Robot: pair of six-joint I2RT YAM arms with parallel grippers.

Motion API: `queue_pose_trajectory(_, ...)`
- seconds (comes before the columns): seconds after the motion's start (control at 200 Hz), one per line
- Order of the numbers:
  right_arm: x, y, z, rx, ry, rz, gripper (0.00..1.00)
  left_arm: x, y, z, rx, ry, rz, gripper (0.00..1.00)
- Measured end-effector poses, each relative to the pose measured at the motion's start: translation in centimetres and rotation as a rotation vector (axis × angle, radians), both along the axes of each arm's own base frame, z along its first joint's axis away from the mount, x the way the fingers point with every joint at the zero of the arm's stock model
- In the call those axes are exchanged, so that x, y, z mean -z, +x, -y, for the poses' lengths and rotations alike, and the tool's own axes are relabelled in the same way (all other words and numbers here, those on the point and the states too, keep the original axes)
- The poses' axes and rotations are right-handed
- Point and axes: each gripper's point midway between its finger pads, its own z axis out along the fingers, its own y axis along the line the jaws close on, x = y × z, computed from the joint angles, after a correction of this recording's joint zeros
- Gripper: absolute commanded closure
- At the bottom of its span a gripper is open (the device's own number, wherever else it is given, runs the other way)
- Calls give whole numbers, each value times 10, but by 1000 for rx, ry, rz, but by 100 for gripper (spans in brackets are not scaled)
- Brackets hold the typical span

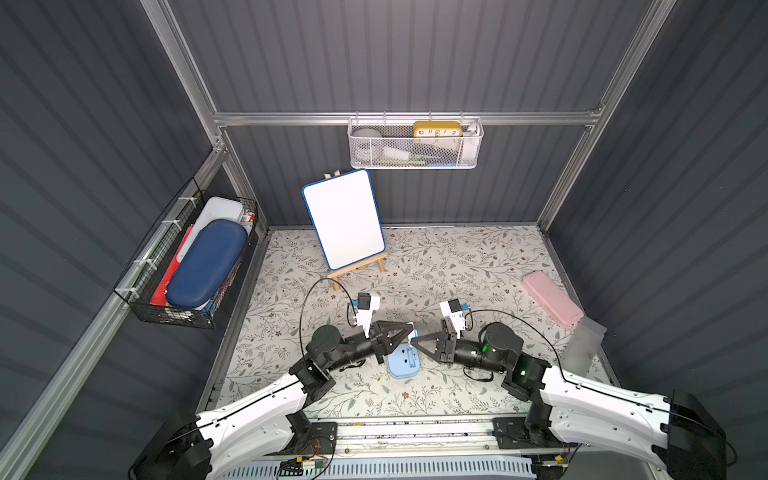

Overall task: Remove the battery from the alarm
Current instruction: Adjust the cover.

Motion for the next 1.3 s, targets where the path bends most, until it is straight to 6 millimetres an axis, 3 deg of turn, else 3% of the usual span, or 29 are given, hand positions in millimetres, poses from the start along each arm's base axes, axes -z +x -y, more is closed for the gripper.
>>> queue_pose_trajectory(0.695, 3, 3, 1, 18, -16, 6, 82, 4, 3, 1, -12, 9, -12, 100)
queue_pose_trajectory(1.076, 10, 10, 8, 56, -52, 6, 75, 8, 14, 0, -68, 41, -46, 100)
queue_pose_trajectory(1.301, 11, 4, 15, 50, -83, 25, 74, 18, 23, -1, -110, 85, -86, 100)
